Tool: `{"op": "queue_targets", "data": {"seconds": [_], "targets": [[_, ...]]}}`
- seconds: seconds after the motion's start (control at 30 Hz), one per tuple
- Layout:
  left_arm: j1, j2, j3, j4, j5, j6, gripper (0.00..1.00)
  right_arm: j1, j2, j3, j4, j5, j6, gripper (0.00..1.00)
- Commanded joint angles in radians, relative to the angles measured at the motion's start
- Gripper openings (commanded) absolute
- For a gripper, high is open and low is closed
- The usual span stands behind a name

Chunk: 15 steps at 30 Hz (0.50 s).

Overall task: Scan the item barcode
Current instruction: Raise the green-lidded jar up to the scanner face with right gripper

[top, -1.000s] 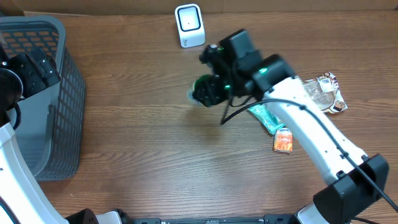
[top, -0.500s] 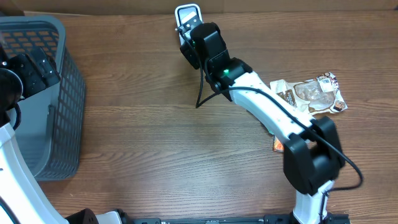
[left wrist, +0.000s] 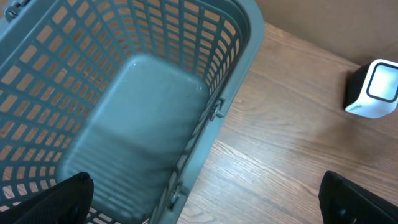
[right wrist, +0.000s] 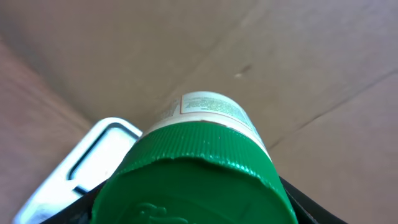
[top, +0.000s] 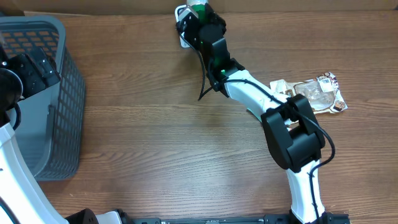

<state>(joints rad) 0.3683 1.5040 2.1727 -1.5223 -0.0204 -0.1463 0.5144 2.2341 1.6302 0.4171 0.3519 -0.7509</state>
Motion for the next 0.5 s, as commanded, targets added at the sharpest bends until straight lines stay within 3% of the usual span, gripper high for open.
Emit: {"op": "queue_targets", "data": {"seconds": [0.0, 0.1, 0.33, 0.47], "targets": [[0.004, 0.002, 0.007, 0.003, -0.006, 0.016, 1.00, -0.019, 0.026, 0.013, 0.060, -0.014, -0.045, 0.32], [0.004, 0.002, 0.007, 0.003, -0.006, 0.016, 0.99, -0.027, 0.049, 0.013, 0.090, -0.063, -0.089, 0.32], [0.004, 0.002, 0.007, 0.003, -0.006, 0.016, 1.00, -0.023, 0.119, 0.013, 0.161, -0.103, -0.406, 0.32], [0.004, 0.002, 0.007, 0.003, -0.006, 0.016, 1.00, -0.023, 0.147, 0.013, 0.218, -0.135, -0.483, 0.31]]}}
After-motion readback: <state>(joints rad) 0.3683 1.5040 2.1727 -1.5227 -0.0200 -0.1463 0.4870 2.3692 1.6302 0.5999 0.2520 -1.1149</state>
